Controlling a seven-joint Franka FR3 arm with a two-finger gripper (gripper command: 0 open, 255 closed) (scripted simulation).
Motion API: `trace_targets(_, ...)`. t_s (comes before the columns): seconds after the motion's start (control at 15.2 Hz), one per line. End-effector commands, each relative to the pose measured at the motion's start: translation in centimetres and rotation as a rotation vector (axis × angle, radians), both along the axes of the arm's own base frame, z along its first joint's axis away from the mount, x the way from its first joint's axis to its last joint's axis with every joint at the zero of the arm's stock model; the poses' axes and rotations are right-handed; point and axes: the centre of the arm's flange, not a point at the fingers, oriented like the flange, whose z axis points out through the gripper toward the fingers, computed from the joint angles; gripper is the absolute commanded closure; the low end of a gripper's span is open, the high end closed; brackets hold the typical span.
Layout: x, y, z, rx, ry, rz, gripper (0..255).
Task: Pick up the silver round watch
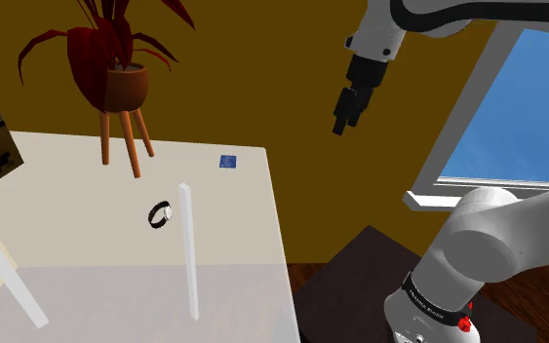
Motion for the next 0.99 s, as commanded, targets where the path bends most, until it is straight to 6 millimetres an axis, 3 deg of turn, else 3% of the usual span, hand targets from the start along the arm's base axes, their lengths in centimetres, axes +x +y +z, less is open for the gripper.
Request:
trace_targets(0.0,0.0,0.0,0.0,0.000,0.000,0.000,0)
trace_targets(0.92,7.6,15.6,-6.4,0.013,0.025,-0.136,0)
